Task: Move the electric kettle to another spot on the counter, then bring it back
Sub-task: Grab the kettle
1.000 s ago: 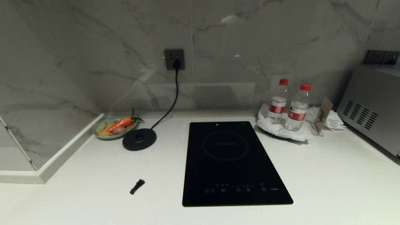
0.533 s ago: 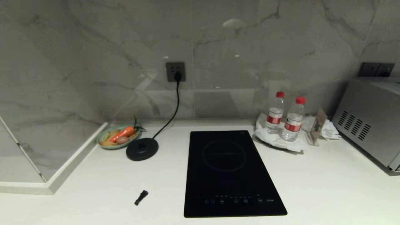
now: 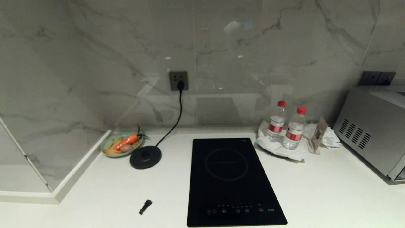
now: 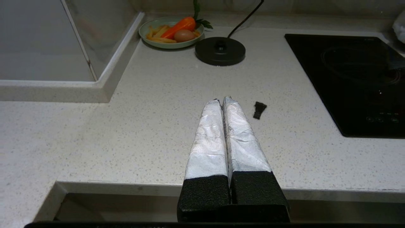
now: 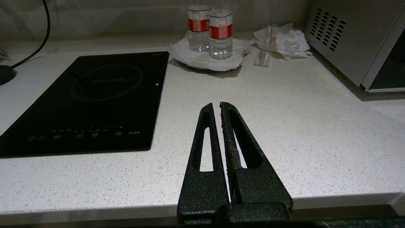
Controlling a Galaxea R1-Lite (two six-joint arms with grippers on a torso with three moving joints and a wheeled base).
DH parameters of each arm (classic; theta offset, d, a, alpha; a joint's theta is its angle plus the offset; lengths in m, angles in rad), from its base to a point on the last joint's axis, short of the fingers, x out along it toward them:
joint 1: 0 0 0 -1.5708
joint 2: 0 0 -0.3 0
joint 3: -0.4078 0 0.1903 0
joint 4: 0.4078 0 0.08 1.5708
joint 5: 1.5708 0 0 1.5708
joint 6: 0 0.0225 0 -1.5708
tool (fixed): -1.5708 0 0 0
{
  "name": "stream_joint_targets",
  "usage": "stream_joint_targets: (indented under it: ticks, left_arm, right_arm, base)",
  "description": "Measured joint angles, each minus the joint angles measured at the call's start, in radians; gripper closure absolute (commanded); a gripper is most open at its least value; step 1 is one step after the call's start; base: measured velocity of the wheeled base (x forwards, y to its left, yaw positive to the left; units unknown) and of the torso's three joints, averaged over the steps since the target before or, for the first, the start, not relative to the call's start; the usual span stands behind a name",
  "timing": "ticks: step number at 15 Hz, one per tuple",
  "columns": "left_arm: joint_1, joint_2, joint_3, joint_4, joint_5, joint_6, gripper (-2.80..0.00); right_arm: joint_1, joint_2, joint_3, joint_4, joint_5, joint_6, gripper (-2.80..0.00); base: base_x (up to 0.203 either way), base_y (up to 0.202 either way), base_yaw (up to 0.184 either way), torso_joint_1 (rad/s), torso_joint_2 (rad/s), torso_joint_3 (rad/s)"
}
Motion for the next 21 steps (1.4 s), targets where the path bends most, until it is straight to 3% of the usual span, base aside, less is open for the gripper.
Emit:
stream_joint_targets:
  ticks: [9,21]
  left_arm:
    - [0.000,0.000,0.000,-0.001,0.000,0.000,0.00]
    - [0.000,0.000,0.000,0.000,0.000,0.000,0.00]
  right_arm:
    - [0.000,0.000,0.000,0.000,0.000,0.000,0.00]
    - [0.000,0.000,0.000,0.000,0.000,0.000,0.00]
  base:
    - [0.000,0.000,0.000,0.144,-0.33,-0.186]
    - [0.000,0.000,0.000,0.067,-0.15,-0.080]
